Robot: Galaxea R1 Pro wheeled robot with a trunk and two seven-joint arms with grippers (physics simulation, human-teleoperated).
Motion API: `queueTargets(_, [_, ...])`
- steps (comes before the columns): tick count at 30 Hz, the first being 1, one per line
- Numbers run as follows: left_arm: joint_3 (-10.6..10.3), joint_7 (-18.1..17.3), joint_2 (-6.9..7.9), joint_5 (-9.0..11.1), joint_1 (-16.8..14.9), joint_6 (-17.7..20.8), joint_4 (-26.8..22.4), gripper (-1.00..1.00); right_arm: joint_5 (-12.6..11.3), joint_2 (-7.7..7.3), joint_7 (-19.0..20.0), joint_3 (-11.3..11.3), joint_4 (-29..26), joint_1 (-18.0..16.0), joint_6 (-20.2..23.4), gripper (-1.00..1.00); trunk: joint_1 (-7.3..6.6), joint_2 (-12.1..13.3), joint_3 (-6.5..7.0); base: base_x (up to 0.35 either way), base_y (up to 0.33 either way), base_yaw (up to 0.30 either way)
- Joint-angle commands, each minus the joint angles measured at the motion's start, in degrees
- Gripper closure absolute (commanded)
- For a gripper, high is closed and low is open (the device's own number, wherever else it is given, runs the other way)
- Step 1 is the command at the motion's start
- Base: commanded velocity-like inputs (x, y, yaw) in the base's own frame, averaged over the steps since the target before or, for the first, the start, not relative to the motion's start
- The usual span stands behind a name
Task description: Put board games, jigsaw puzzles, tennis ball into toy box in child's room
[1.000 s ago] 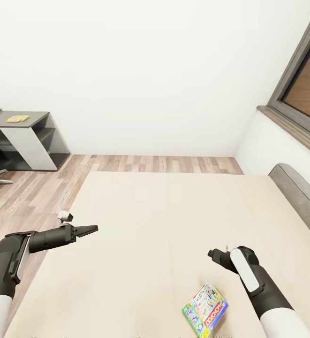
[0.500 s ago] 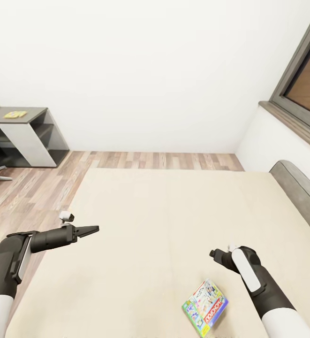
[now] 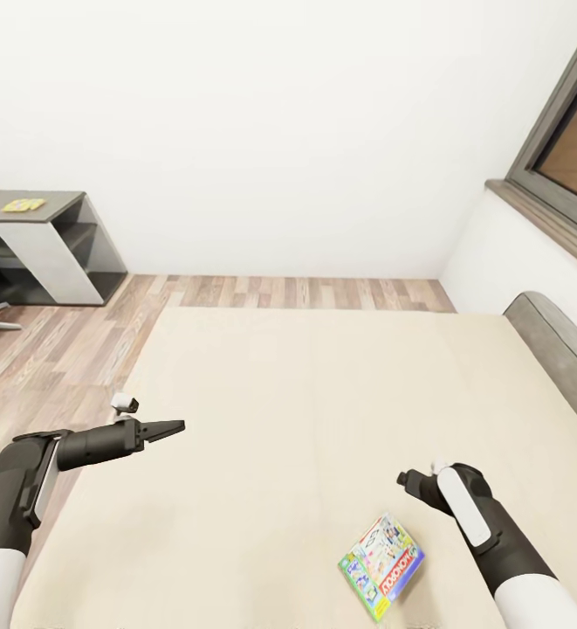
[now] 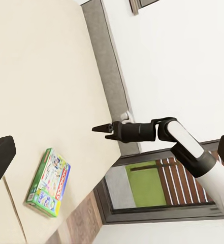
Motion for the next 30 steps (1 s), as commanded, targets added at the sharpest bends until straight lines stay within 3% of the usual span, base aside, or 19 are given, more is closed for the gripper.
queueTargets(1, [0.0,-0.3,0.0,-0.2,0.0,0.6,0.0,-1.0,-0.6,-0.1,-0.3,0.0,0.1,-0.1,-0.1,-1.0,0.03,-0.1,-0.19,0.0,0.0,0.0])
queueTargets(9, [0.0,-0.2,-0.01,-0.3,0.0,0.6,0.0,-1.0,-0.7,-0.62,3.0,0.2,1.0,0.0,-2.5,-1.0,0.03,-0.1,-0.94,0.0,0.0,0.0])
queueTargets(20, [0.0,1.3,-0.31,-0.1,0.0,0.6,0.0,-1.0,-0.6,-0.7,3.6,0.1,1.1,0.0,-2.8,-1.0,0.03,-0.1,-1.97,0.0,0.0,0.0])
queueTargets(26, [0.0,3.1,-1.99,-0.2,0.0,0.6,0.1,-1.0,-0.7,-0.66,3.6,0.1,1.0,0.0,-2.7,-1.0,0.03,-0.1,-2.54,0.0,0.0,0.0])
queueTargets(30, [0.0,4.2,-2.34,-0.1,0.0,0.5,0.0,-1.0,-0.7,-0.51,3.6,0.1,1.0,0.0,-2.7,-1.0,0.03,-0.1,-2.91,0.0,0.0,0.0])
